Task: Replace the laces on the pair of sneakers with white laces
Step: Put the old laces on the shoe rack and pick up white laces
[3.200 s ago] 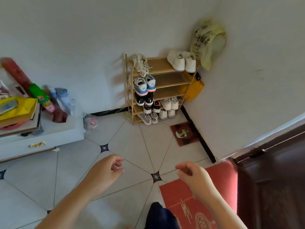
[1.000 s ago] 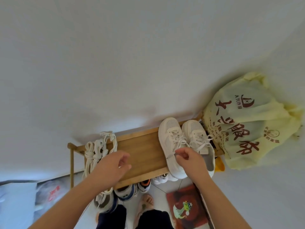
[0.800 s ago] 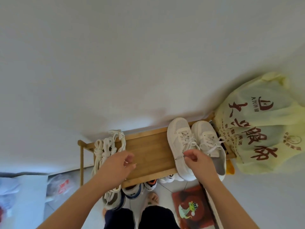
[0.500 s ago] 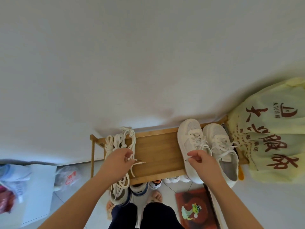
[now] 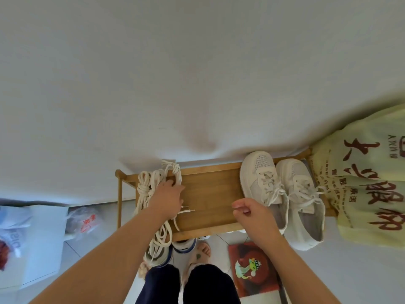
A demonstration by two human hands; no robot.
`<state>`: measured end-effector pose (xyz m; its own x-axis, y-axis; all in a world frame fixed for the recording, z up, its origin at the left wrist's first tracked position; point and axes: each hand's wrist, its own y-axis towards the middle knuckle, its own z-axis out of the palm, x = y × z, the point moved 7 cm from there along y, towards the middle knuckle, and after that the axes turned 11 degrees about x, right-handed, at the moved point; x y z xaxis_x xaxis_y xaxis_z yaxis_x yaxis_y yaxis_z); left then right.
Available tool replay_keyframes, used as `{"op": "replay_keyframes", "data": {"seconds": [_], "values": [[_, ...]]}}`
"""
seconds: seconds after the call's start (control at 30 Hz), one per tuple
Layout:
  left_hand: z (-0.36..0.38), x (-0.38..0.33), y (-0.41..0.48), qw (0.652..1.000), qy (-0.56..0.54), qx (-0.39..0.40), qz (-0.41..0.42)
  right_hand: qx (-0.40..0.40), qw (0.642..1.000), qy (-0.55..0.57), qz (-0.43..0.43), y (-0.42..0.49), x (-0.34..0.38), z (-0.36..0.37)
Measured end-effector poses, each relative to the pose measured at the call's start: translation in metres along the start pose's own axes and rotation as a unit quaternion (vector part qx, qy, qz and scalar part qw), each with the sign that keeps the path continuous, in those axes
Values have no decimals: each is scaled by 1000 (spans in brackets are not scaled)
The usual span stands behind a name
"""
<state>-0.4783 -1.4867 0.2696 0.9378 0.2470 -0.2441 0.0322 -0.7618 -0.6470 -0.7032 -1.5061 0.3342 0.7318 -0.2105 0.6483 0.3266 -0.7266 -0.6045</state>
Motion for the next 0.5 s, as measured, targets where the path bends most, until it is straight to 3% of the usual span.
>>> {"op": "replay_keyframes", "data": {"seconds": [0.2, 0.3, 0.5], "values": [[-3, -11, 4, 996, 26, -84, 0, 17, 1000, -3, 10, 3, -2, 4], [-21, -18, -13, 983, -99, -151, 26, 25, 1000, 1, 6, 4, 2, 5], [-56, -32, -70, 902, -364, -228, 43, 54, 996, 67, -19, 8, 33, 6]]}}
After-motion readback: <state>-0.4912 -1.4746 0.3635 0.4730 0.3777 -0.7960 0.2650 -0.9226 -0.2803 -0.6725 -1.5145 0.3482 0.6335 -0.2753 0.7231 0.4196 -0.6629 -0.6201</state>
